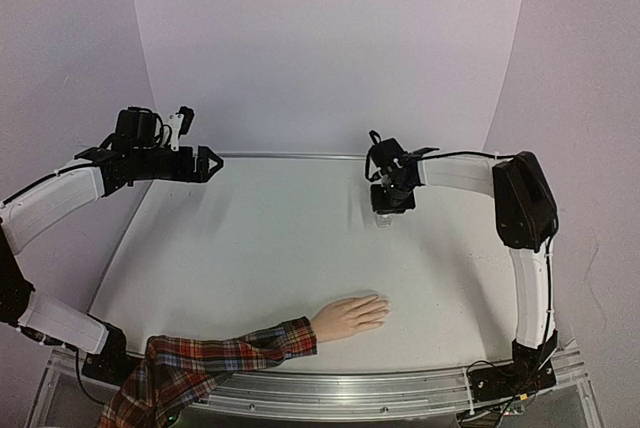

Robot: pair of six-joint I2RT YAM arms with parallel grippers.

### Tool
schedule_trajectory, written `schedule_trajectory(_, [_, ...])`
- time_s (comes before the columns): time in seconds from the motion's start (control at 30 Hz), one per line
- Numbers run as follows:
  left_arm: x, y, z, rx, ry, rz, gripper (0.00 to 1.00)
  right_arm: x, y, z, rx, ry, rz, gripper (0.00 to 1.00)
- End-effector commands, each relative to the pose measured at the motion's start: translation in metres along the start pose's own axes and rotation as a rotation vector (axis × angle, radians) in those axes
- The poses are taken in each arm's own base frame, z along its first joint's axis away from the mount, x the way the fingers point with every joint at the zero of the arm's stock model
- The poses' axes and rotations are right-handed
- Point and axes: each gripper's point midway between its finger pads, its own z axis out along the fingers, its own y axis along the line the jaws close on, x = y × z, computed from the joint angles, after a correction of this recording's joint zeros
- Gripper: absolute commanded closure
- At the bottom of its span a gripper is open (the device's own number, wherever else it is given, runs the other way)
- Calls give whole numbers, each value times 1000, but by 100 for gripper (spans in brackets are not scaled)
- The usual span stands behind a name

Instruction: Paint the nails

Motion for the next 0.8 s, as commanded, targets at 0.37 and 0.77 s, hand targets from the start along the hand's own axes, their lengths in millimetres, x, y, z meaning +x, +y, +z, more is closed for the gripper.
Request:
schedule_trajectory(0.37, [-2, -125, -4, 383, -166, 147, 0, -6, 51, -145, -190, -185, 4, 99])
schedule_trajectory(0.77, [15, -190, 42, 485, -190, 319, 6, 10, 127, -212, -406, -237, 40, 99])
